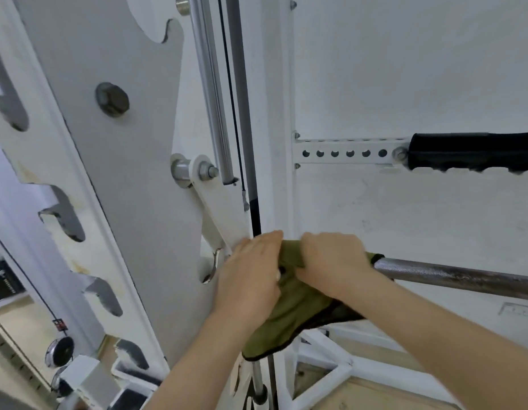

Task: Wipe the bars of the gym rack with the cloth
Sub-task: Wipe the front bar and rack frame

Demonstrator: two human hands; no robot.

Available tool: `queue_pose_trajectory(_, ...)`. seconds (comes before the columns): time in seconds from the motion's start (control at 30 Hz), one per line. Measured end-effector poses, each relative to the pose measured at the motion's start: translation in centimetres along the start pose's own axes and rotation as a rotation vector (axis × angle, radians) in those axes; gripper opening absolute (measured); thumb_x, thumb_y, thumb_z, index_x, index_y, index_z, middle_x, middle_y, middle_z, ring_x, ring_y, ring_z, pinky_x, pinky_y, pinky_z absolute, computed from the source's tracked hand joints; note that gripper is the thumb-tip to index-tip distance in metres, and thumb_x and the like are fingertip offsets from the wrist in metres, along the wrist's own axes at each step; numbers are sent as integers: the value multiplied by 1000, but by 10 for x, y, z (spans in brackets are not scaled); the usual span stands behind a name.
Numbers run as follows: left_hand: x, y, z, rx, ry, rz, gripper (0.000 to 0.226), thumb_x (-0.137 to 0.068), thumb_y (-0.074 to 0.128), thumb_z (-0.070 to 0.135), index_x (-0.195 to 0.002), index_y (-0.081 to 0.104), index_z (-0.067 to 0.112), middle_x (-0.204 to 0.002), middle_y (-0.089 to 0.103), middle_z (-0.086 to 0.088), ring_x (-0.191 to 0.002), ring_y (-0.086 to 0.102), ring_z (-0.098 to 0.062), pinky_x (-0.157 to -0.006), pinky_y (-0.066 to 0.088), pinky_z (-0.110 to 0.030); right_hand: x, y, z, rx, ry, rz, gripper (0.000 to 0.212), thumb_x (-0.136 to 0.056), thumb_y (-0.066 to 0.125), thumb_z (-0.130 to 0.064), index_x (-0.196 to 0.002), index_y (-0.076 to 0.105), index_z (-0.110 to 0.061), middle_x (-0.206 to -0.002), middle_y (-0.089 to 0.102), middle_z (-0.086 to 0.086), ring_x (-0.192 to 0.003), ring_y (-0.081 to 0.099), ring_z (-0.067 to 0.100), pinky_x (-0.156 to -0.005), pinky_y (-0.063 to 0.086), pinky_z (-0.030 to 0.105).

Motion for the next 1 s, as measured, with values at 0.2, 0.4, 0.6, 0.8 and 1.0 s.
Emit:
queue_pose_trajectory(0.2,-26,4,-2,-143,79,-13,66,-83,55,5,-141,29,22,-142,41,2,-119,43,-19,-90,36,-26,28,-15,44,180,154,-134,18,-86,52,-24,-72,42,-21,-67,39,-7,-56,39,13,-48,23,25)
queue_pose_trajectory(0.4,-12,6,-12,364,-86,5,84,-81,38,-16,-153,12,20,-156,21,5,-140,26,-13,-110,23,-20,-30,2,-27,136,16,32,39,-93,54,-15,-61,31,-20,-59,35,-6,-48,29,11,-46,18,25)
queue_pose_trajectory(0.6,-16,16,-11,61,4,81,62,-73,55,-7,-133,53,9,-136,52,-6,-123,46,-27,-106,34,-36,-7,4,-3,44,-51,117,17,-90,53,-13,-80,39,-17,-63,30,-5,-48,26,12,-45,15,27)
queue_pose_trajectory(0.8,-43,13,-1,-164,48,-87,18,-79,61,46,-82,56,30,-75,58,11,-78,58,-18,-64,43,-34,81,-13,140,172,238,-6,12,-87,48,-34,-81,42,-25,-71,43,-8,-63,46,18,-53,32,28)
queue_pose_trajectory(1.0,-58,30,23,-250,72,-215,42,-76,57,65,-67,55,24,-60,58,8,-58,56,-10,-49,33,-25,94,-20,135,258,272,-92,8,-81,53,-22,-87,59,-21,-74,46,-6,-73,47,19,-59,30,28)
Point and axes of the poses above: each hand's wrist, its own x-axis away from the middle knuckle, its own y-axis out of the palm, z = x × y, the point moved 4 cm from there along -x, towards the middle knuckle
